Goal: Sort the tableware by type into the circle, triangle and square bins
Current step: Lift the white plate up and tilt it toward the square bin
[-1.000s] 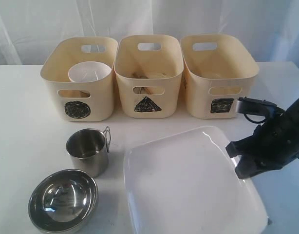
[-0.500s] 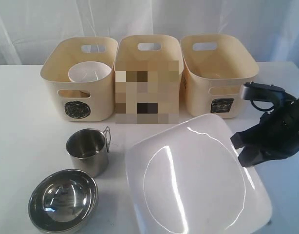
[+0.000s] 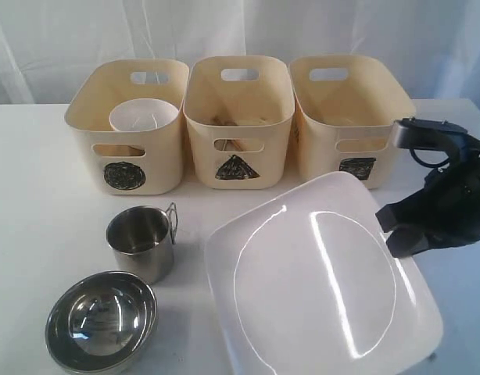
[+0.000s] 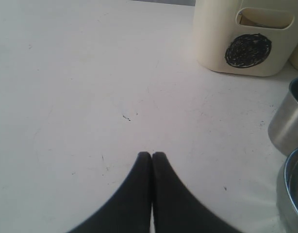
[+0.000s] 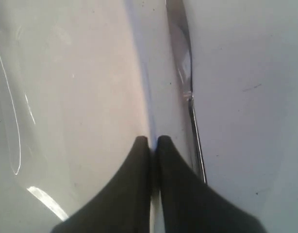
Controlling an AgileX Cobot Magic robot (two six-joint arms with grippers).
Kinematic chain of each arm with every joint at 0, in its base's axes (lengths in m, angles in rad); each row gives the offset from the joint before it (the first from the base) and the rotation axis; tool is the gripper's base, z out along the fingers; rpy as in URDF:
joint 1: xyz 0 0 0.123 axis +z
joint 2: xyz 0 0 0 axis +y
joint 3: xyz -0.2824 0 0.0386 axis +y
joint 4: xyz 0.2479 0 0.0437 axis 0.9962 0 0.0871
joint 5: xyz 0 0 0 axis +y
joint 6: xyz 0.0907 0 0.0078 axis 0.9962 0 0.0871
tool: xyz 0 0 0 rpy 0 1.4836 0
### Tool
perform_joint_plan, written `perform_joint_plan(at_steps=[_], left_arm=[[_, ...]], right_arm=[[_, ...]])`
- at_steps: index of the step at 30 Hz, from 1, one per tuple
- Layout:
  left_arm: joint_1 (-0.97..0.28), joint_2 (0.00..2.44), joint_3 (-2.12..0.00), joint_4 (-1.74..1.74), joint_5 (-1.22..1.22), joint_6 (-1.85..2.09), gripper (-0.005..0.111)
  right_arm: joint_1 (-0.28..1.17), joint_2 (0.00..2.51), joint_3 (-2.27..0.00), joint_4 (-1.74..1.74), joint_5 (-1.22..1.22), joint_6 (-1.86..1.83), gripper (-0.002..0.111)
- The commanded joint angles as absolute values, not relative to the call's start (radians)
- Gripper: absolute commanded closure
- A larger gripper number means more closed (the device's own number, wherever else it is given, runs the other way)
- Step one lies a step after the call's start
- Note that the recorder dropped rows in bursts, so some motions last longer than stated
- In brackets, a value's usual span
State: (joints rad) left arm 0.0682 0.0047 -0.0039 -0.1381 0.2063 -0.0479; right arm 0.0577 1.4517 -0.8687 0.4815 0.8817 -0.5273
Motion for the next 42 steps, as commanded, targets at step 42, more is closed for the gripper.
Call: perform_joint_plan(at_steps=[42], left_arm=[[0.067, 0.0, 0.0, -0.141, 0.203, -0.047, 0.107]], right_arm=[[0.049, 1.317, -0.964, 0.543, 0.897, -0.564, 0.108]])
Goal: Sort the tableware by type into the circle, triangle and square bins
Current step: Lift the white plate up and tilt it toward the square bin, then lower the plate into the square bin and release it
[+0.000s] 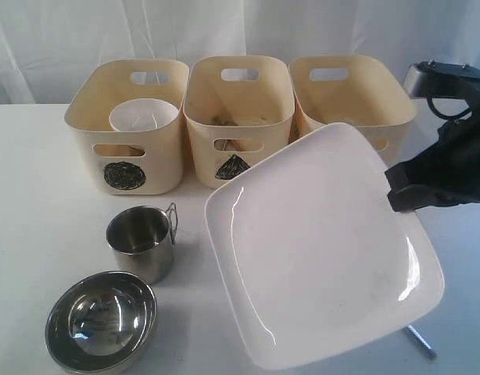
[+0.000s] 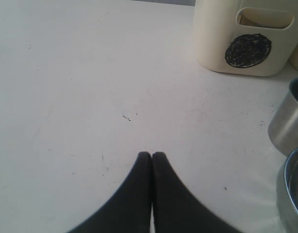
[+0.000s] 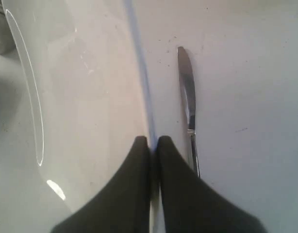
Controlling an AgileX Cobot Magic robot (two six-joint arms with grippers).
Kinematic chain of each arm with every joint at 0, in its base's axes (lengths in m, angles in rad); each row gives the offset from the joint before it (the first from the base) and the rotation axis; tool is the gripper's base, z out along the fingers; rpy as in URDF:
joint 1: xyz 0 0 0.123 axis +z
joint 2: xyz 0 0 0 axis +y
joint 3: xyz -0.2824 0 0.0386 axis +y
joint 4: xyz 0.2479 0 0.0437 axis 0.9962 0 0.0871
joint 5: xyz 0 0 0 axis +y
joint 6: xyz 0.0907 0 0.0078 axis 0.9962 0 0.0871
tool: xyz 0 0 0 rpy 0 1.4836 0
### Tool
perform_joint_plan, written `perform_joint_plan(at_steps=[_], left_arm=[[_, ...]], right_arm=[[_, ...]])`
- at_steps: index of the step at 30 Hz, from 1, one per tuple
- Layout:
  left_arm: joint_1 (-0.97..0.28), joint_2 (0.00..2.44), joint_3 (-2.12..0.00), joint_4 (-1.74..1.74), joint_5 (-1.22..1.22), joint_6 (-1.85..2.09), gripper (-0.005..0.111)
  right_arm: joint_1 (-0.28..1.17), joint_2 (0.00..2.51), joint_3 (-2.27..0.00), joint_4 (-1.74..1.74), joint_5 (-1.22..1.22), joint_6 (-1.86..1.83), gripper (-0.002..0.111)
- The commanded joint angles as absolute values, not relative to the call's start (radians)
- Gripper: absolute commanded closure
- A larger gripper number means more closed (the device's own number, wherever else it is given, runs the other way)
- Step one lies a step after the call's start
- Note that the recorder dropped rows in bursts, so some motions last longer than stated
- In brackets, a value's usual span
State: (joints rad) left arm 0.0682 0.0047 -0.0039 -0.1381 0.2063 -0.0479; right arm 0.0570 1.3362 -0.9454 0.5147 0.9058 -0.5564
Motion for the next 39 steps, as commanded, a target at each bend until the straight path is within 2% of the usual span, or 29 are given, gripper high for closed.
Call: perform_joint_plan(at_steps=[1, 17, 28, 39], left_arm=[[0.067, 0.0, 0.0, -0.141, 0.203, -0.047, 0.107], [0.067, 0.0, 0.0, -0.141, 0.203, -0.047, 0.107], [0.067, 0.0, 0.0, -0.141, 0.203, -0.047, 0.107], [0.067, 0.0, 0.0, -0.141, 0.203, -0.047, 0.107]], right_arm=[[0.049, 1.317, -0.968, 0.543, 0.899, -0.564, 0.108], [0.047, 1.317, -1.131, 0.499, 0.921, -0.548, 0.108], [-0.059, 1.317, -1.183, 0.494, 0.93, -0.546, 0.108], [-0.104, 1.332, -1.307, 0.505, 0.911, -0.546, 0.108]])
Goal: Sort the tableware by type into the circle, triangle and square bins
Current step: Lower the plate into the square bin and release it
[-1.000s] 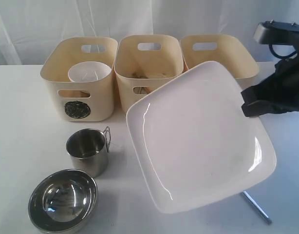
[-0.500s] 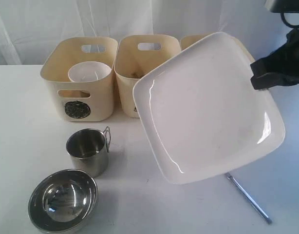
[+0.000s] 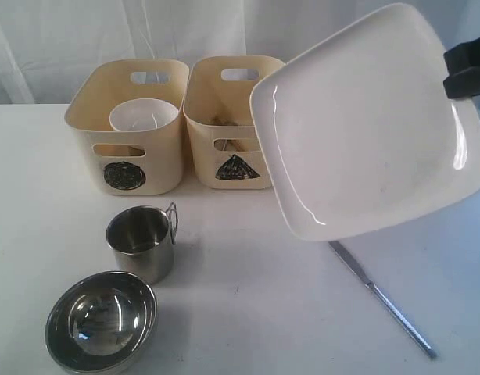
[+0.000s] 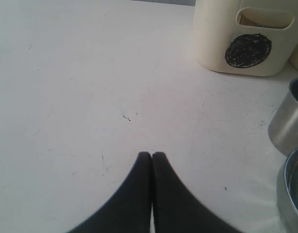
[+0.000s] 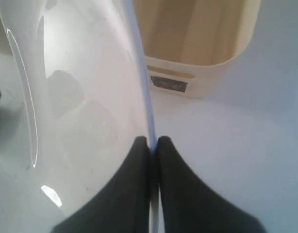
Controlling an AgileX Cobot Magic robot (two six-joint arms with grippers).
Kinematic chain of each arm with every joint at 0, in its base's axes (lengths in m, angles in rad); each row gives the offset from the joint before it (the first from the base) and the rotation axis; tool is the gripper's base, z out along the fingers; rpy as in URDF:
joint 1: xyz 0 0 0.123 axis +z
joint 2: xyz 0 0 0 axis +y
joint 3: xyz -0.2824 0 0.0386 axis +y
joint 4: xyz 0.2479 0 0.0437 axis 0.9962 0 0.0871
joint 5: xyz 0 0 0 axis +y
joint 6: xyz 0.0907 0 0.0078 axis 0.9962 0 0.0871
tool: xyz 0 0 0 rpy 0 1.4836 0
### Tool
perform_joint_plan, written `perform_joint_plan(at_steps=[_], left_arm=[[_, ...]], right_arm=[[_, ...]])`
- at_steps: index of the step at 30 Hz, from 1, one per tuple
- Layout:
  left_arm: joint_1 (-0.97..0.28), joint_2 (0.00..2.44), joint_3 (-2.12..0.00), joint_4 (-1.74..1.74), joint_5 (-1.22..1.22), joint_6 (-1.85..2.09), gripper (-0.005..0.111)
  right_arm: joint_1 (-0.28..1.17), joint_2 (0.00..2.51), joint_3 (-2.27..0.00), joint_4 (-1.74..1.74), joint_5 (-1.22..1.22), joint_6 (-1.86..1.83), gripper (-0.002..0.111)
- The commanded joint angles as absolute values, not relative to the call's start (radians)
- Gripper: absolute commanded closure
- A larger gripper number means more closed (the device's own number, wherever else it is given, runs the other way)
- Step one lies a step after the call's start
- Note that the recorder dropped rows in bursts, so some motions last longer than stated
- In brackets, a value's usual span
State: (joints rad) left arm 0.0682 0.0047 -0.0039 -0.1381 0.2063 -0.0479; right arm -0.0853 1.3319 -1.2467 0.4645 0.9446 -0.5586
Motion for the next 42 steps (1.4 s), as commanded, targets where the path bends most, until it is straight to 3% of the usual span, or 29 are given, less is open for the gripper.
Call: perform_joint_plan(at_steps=[1, 25, 42], left_arm=[[0.067, 0.0, 0.0, -0.141, 0.203, -0.047, 0.107], [0.067, 0.0, 0.0, -0.141, 0.203, -0.047, 0.107], [0.067, 0.0, 0.0, -0.141, 0.203, -0.047, 0.107]], right_arm=[[-0.108, 1.342, -1.322, 0.505, 0.911, -0.542, 0.108], [-0.193, 1.688, -1.778, 0.58, 0.816, -0.516, 0.108], [-0.193, 1.909, -1.83, 0.613, 0.637, -0.52, 0.108]])
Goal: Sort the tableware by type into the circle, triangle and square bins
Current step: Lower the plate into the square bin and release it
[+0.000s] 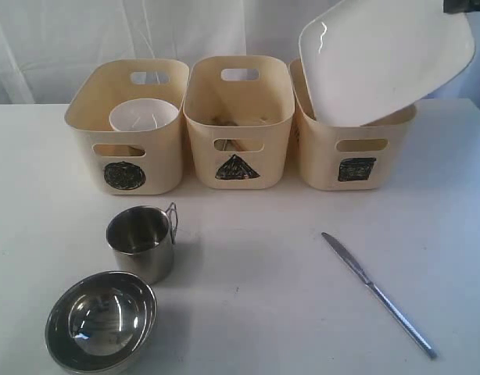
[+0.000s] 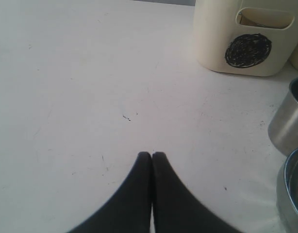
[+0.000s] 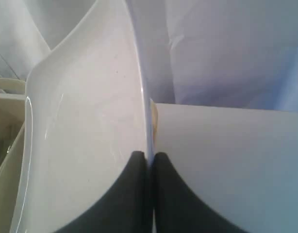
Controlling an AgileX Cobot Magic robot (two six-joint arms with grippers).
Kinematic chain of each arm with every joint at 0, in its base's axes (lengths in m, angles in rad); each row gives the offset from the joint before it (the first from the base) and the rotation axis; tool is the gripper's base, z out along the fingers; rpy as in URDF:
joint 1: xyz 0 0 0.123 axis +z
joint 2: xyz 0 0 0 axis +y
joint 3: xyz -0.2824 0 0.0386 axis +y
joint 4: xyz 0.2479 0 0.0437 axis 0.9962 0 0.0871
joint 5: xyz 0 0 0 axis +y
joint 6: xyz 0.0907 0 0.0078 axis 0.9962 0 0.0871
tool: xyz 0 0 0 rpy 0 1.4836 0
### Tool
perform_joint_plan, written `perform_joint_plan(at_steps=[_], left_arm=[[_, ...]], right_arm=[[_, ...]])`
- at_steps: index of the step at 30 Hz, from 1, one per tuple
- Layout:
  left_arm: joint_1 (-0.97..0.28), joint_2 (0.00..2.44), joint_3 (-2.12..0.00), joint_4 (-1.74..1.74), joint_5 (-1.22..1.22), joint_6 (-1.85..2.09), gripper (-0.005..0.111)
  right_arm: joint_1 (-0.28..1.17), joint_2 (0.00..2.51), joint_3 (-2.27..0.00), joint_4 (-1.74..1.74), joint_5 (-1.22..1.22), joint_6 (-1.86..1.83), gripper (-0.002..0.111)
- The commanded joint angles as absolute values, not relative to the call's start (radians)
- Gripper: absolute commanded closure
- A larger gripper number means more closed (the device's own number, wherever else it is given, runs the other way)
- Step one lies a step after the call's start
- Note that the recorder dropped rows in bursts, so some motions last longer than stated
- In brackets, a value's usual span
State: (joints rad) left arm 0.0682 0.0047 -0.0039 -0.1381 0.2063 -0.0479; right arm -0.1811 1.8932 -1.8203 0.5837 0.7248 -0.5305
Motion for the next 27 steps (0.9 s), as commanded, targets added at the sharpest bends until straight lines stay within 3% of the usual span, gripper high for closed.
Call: perform_joint_plan(at_steps=[1, 6, 9, 13, 16, 22, 27], left_arm=[[0.067, 0.0, 0.0, -0.141, 0.203, -0.047, 0.107], [0.067, 0.0, 0.0, -0.141, 0.203, -0.047, 0.107], [0.067, 0.0, 0.0, -0.141, 0.203, -0.047, 0.107], [0.067, 0.0, 0.0, -0.141, 0.203, -0.047, 0.107], [0.067, 0.0, 0.0, -0.141, 0.203, -0.047, 0.107], [0.067, 0.0, 0.0, -0.141, 0.203, -0.047, 0.107], [0.067, 0.0, 0.0, -0.141, 0.203, -0.047, 0.107]], right_arm=[[-0.193, 1.911, -1.83, 0.613, 0.622, -0.525, 0.108], [-0.193, 1.916, -1.83, 0.613, 0.645, -0.58, 0.107], [-0.193, 1.918, -1.83, 0.613, 0.726, -0.582, 0.096], [-0.193, 1.924, -1.83, 0.611, 0.76, -0.58, 0.073], [-0.193, 1.916, -1.83, 0.613, 0.754, -0.58, 0.068], [-0.193, 1.819, -1.855, 0.613, 0.854, -0.58, 0.071], [-0.193, 1.701, -1.843, 0.6, 1.221, -0.554, 0.108]])
